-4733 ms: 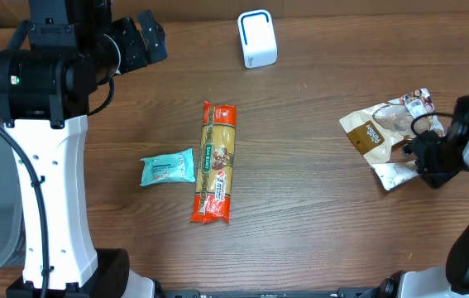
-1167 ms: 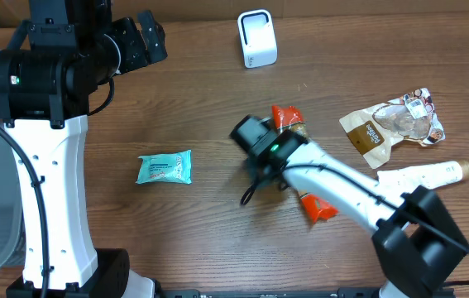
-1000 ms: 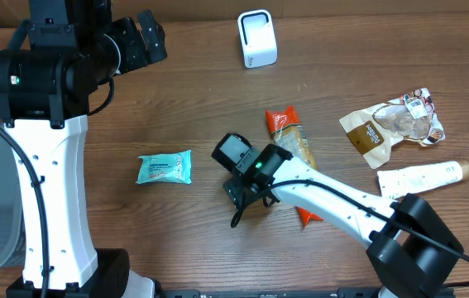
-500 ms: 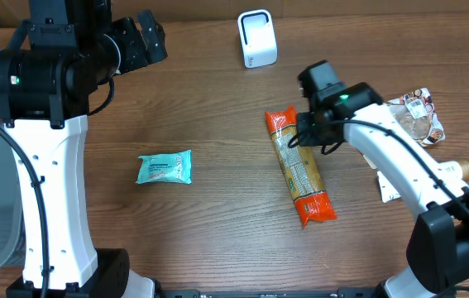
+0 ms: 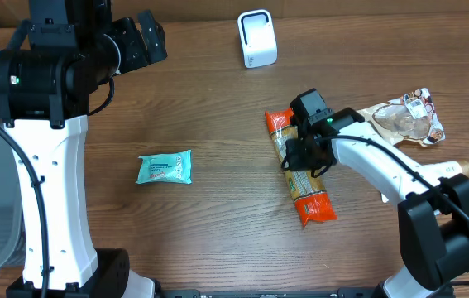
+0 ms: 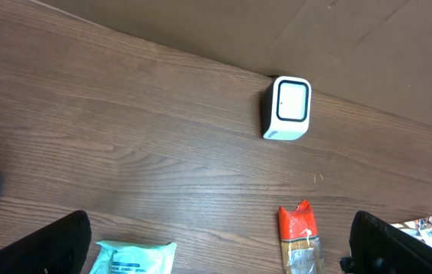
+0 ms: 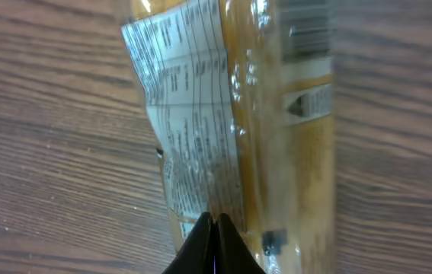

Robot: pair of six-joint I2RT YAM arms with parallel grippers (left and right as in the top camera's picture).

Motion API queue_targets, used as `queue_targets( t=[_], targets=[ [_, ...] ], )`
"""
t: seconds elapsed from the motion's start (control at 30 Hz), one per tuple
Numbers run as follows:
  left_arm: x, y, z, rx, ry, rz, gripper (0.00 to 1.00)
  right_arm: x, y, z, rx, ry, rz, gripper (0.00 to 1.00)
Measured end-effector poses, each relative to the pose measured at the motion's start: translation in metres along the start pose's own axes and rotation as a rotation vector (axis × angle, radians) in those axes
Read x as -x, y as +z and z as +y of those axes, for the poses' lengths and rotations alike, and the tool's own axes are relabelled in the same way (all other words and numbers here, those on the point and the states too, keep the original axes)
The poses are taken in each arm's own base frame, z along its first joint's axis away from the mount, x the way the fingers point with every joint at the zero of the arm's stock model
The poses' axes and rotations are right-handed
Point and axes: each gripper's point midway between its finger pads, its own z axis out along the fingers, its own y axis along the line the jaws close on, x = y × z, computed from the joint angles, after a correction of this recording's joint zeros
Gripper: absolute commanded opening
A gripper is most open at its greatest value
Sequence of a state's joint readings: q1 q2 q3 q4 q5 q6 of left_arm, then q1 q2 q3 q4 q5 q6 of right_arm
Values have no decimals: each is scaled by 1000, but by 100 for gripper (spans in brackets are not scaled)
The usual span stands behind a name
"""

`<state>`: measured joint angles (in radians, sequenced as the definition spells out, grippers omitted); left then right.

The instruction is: Scan the item barcode

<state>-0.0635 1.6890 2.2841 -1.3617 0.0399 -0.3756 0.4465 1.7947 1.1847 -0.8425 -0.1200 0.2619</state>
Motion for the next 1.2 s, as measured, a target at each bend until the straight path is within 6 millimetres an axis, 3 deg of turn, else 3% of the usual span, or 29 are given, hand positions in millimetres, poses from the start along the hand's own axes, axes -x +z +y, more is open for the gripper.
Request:
queue_targets(
  t=[0.2, 0.4, 0.47, 0.63, 0.67, 0.73, 0.87, 1.0, 1.1, 1.2],
  targets=[
    [0, 0, 0, 0, 0, 0, 99, -18, 19, 6, 67, -4, 29, 4],
    [0, 0, 0, 0, 0, 0, 100, -22, 24, 10, 88, -13, 32, 4],
    [0, 0, 0, 0, 0, 0, 99, -23, 23, 11, 95, -14, 35, 9],
    [0, 0, 0, 0, 0, 0, 99, -41, 22, 40, 185, -124, 95, 10],
    [0, 0, 0, 0, 0, 0, 100, -48, 19, 47, 199, -155, 123, 4],
    [0, 0, 0, 0, 0, 0, 100, -45, 3, 58, 206, -190, 147, 4],
    [0, 0, 0, 0, 0, 0, 100, -13, -25, 50, 137, -128, 87, 4],
    [0, 0, 0, 0, 0, 0, 100, 20, -47, 11, 13, 25, -15, 4],
    [0, 0, 0, 0, 0, 0, 100, 26, -49, -11, -51, 103, -36, 4],
    [0, 0, 0, 0, 0, 0, 100, 28, -41, -16, -71, 131, -57, 4]
  ],
)
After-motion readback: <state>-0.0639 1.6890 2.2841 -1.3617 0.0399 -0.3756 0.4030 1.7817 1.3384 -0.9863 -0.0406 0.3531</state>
